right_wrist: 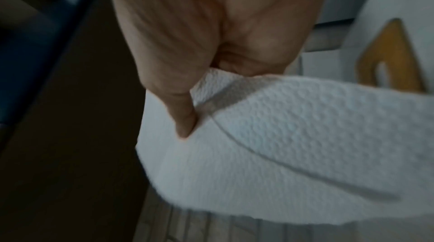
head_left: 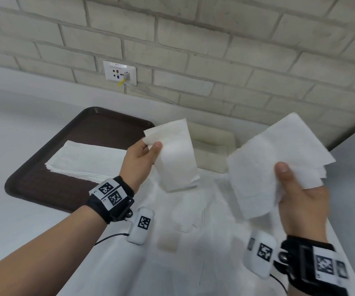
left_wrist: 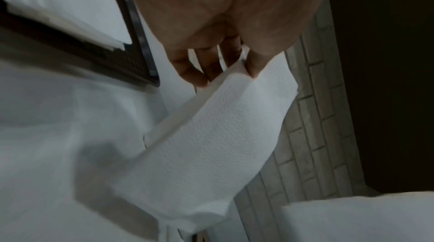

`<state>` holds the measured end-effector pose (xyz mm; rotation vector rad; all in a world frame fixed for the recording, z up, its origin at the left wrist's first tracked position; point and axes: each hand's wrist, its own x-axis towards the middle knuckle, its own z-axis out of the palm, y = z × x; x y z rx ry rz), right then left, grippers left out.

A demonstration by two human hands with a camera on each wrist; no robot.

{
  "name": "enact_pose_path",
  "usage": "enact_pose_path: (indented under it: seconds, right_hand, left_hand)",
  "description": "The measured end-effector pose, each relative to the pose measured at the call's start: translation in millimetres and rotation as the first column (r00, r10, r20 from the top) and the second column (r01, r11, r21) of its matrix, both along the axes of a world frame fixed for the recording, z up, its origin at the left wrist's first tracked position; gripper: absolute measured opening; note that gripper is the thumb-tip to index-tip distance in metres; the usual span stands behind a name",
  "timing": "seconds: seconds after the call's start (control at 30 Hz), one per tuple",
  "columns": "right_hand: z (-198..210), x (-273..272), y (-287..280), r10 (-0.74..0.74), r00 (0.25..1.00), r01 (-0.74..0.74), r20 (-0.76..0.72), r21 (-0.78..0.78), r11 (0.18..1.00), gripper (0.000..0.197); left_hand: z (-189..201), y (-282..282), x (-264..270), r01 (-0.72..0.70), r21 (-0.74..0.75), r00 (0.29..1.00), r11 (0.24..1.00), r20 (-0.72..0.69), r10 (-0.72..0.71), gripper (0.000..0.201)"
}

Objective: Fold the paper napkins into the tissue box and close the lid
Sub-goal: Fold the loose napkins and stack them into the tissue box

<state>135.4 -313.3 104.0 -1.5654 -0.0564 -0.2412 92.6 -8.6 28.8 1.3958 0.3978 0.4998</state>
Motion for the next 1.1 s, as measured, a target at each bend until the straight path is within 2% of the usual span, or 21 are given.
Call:
enact_pose_path:
  seconds: [0.07,0.2,0.3,0.4,0.47,0.57,0.63,0.7,0.77,0.87,0.97,1.03,1.1]
  right_hand:
    - [12,-4,-9,0.105,0.993,-0.105,0.046,-0.008,0.994,0.025]
    - [2,0,3,0.423,0.904,-0.425,0.065,0.023,0.905,0.062]
    - [-14,2,44,0.516,0.857,-0.510,-0.001,-0.148,0.847,0.059]
    - [-25,-2,77,0.482,0.873,-0.487,-0.079,-0.205,0.849,0.049]
    - [-32,-5,88,0.444,0.891,-0.454,-0.094,-0.160,0.877,0.038]
    - [-39,-9,92,0.382,0.919,-0.392,-0.099,-0.101,0.915,0.027]
    - [-43,-11,90,0.347,0.932,-0.358,-0.108,-0.105,0.928,0.025]
    - [-45,-13,88,0.296,0.951,-0.306,-0.093,-0.113,0.945,0.026]
    - [-45,-14,82,0.232,0.970,-0.237,-0.066,-0.092,0.967,0.033]
    - [-43,-17,69,0.178,0.983,-0.180,-0.037,-0.065,0.981,0.026]
    - [-34,-21,54,0.212,0.977,-0.207,0.021,-0.137,0.969,0.019]
    - [-28,-22,48,0.272,0.960,-0.256,0.070,-0.178,0.950,0.027]
    - [-24,-22,45,0.317,0.945,-0.299,0.085,-0.179,0.937,0.029]
  left_hand:
    - [2,2,0,0.024,0.007,0.999,1.000,0.025,-0.024,0.023]
    - [12,-1,-2,0.096,0.059,0.991,0.994,0.083,-0.101,0.026]
    - [18,-8,-5,0.164,0.079,0.977,0.983,0.123,-0.173,0.030]
    - [23,-17,-7,0.174,0.095,0.973,0.980,0.139,-0.186,0.039]
    - [23,-22,-8,0.169,0.080,0.972,0.982,0.153,-0.180,0.043]
    - [21,-28,-10,0.176,-0.013,0.975,0.984,0.139,-0.172,0.027]
    - [22,-31,-11,0.180,-0.118,0.978,0.977,0.123,-0.166,0.015]
    - [20,-34,-10,0.201,-0.188,0.975,0.961,0.133,-0.178,0.028]
    - [23,-36,-10,0.207,-0.194,0.974,0.959,0.130,-0.184,0.026]
    - [20,-34,-7,0.203,-0.144,0.973,0.969,0.141,-0.183,0.020]
    - [15,-25,-1,0.195,0.060,0.976,0.979,0.086,-0.199,0.019]
    - [13,-23,1,0.241,0.217,0.969,0.946,0.007,-0.248,0.033]
    - [13,-24,0,0.298,0.278,0.952,0.913,-0.023,-0.304,0.044]
